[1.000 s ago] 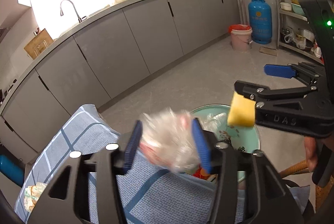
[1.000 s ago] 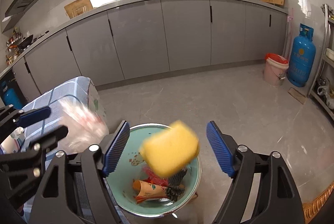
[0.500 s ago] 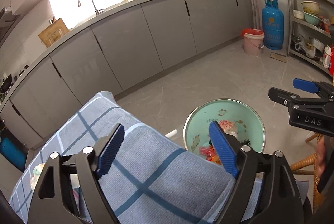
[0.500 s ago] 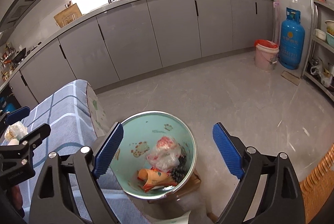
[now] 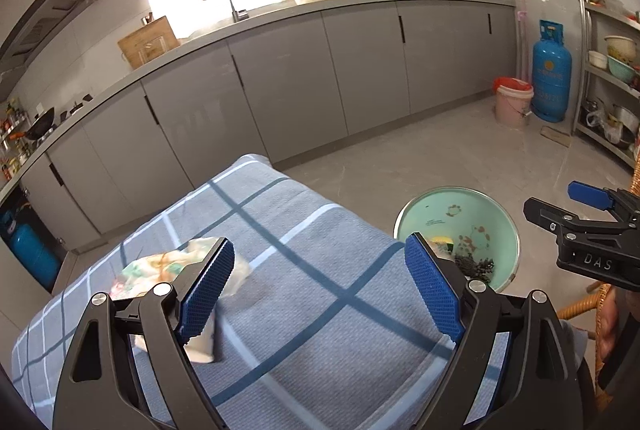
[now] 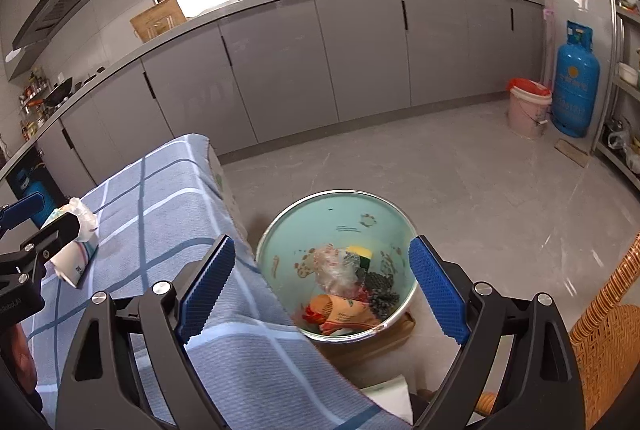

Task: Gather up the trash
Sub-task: 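Move both open grippers back over the remaining trash on the table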

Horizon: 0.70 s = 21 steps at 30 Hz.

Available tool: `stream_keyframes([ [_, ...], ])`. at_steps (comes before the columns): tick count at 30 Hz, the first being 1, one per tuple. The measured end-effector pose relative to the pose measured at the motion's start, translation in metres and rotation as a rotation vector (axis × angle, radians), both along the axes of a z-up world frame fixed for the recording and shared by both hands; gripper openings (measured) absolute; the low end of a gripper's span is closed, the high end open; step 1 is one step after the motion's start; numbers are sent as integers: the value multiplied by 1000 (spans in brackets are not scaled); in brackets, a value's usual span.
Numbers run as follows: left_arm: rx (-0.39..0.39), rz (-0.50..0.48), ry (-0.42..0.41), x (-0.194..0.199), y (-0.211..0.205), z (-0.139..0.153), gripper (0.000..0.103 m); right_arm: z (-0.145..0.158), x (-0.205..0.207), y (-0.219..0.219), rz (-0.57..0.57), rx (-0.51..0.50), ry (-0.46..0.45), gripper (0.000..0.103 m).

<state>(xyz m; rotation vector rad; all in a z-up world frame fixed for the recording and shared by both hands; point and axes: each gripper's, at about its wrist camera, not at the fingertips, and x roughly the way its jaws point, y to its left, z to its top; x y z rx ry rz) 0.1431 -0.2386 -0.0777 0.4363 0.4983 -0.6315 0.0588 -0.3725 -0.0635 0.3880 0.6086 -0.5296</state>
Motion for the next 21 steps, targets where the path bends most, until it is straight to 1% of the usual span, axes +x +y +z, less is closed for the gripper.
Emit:
stream_keyframes([
  [9, 0, 98, -8, 8, 56, -1, 86, 8, 17, 34, 80, -25, 9, 89],
  [13, 15, 153, 1, 16, 82, -8, 86, 10, 29, 49, 116, -36, 16, 89],
  [21, 34, 293, 43, 44, 136, -25, 86, 12, 53, 78, 183, -57, 31, 89],
])
